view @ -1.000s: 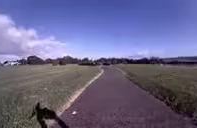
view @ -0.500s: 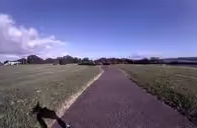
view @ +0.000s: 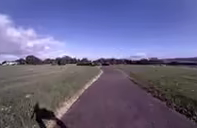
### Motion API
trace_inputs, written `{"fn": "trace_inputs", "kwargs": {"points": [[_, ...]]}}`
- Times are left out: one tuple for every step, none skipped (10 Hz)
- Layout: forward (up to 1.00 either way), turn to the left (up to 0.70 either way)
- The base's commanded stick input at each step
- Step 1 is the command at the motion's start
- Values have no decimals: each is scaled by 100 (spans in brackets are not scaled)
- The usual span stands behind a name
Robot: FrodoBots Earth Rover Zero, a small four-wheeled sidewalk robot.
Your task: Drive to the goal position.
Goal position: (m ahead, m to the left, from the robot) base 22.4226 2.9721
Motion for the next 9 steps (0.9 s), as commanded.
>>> {"fn": "trace_inputs", "kwargs": {"points": [[70, 0], [70, 0], [70, -1], [70, -14], [70, -14], [70, -14], [70, -13], [70, -10], [70, -5]]}}
